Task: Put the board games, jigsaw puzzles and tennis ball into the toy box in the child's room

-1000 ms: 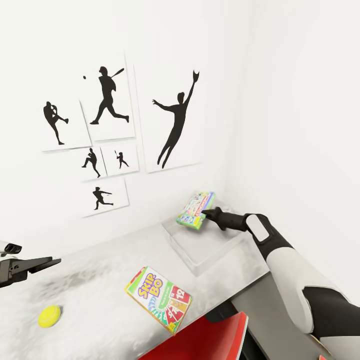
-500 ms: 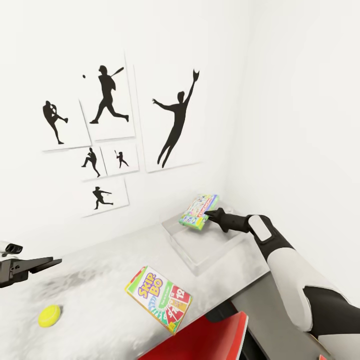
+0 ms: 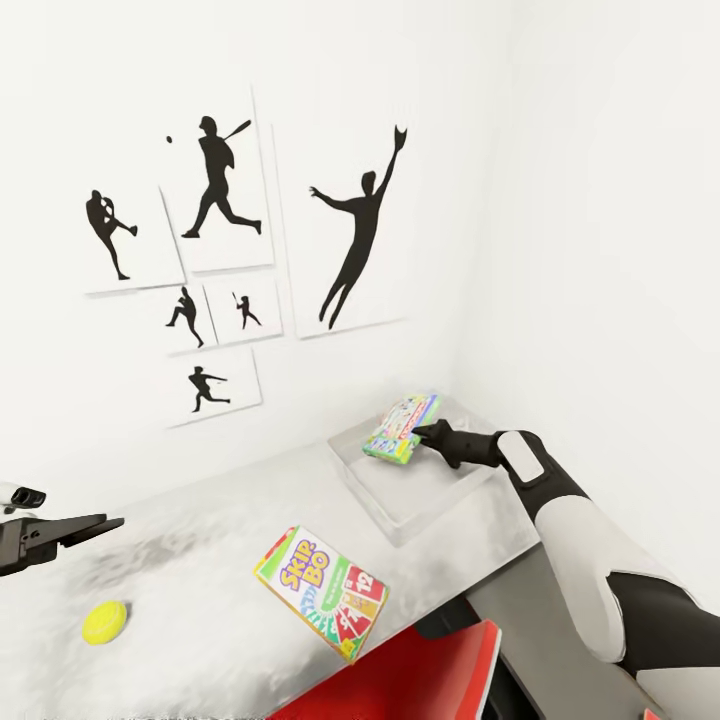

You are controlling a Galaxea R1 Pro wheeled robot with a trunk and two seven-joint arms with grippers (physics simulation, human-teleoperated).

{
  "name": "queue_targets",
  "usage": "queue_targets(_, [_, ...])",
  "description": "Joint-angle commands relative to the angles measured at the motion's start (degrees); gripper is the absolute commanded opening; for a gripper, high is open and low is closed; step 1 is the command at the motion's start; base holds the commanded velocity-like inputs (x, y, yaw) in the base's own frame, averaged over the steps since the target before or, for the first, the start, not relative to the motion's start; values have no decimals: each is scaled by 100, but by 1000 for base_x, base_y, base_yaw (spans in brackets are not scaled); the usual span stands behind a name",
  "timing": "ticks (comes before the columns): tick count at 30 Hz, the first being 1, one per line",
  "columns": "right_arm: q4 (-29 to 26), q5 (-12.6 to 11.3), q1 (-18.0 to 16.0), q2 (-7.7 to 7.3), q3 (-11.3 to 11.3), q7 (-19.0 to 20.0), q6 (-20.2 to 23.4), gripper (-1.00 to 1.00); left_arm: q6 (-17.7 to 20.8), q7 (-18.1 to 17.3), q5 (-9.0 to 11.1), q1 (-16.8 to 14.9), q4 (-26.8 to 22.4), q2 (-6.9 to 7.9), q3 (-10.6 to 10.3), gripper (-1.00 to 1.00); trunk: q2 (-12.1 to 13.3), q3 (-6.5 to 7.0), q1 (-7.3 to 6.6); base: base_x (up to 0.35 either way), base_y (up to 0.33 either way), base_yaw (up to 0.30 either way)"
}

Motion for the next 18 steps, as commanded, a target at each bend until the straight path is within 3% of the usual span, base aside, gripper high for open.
queue_targets(1, [2, 22, -6, 6, -36, -18, 35, -100, 61, -23, -4, -5, 0, 2, -2, 100, -14, -22, 3, 0, 0, 66])
queue_targets(8, [83, 14, -12, 11, -42, -340, 45, -100, 61, -23, -4, -5, 0, 2, -2, 100, -14, -86, 3, 0, 0, 67])
queue_targets(18, [87, -7, -15, -71, -42, -393, 46, -100, 61, -23, -4, -5, 0, 2, -2, 100, -14, -168, 3, 0, 0, 54])
